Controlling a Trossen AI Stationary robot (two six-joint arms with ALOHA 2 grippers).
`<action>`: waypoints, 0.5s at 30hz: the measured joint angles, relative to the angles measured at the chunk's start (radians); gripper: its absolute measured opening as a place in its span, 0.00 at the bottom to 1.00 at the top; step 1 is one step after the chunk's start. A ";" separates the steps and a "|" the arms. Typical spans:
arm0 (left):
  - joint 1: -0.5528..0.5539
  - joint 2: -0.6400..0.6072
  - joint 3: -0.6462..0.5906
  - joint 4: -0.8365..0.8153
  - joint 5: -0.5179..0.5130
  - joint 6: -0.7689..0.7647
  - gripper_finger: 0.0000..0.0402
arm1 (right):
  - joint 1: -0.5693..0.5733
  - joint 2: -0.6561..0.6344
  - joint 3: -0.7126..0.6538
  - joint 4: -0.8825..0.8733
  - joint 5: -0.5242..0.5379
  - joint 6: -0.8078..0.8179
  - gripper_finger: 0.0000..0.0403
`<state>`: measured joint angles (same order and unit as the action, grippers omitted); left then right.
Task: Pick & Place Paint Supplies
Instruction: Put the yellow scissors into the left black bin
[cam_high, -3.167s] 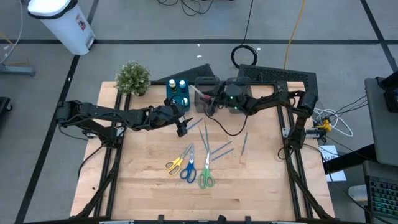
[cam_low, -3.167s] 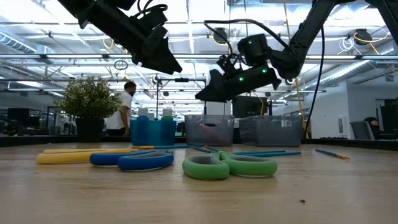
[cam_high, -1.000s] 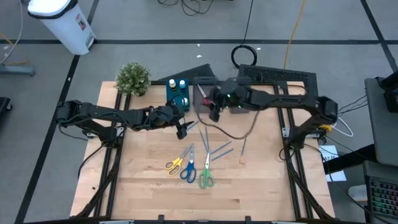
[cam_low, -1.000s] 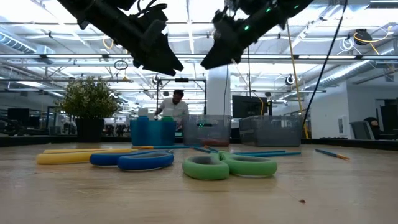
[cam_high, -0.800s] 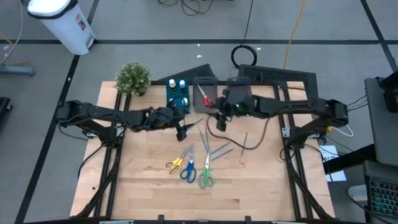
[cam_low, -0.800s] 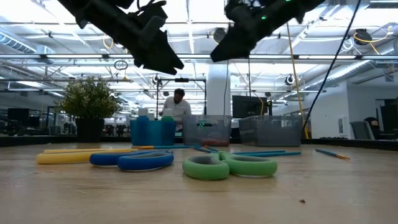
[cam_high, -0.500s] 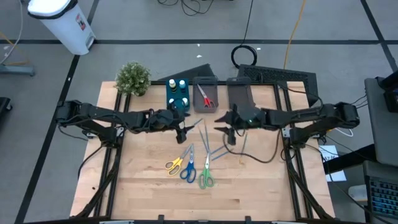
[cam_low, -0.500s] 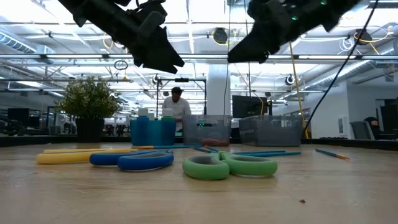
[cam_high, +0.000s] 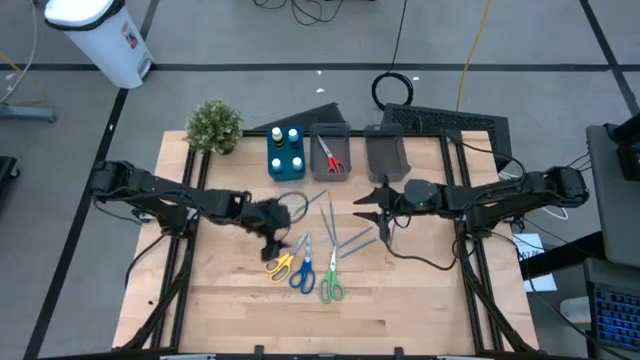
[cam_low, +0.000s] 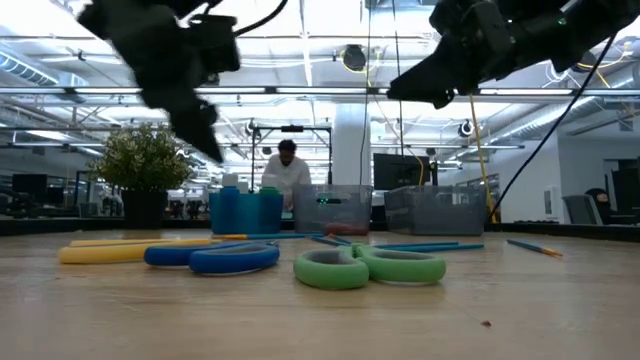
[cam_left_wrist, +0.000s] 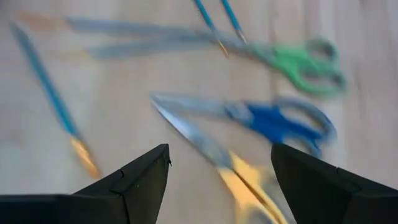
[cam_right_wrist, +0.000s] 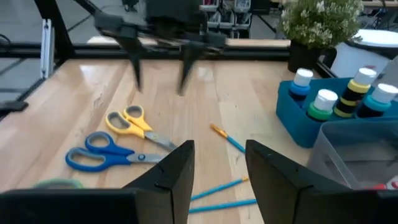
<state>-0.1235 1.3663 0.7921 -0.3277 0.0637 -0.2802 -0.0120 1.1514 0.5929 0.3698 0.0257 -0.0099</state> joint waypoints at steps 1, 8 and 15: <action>-0.021 0.004 0.000 -0.028 0.018 -0.030 0.71 | 0.000 0.001 -0.002 0.000 0.000 -0.001 0.33; -0.188 0.027 0.000 -0.158 0.041 -0.204 0.71 | 0.000 0.001 -0.004 0.008 0.000 -0.009 0.32; -0.318 0.113 0.000 -0.044 -0.064 -0.095 0.71 | 0.000 0.001 -0.004 0.013 0.000 -0.006 0.32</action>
<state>-0.4412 1.4790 0.7925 -0.3716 -0.0001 -0.3753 -0.0120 1.1526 0.5888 0.3824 0.0257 -0.0161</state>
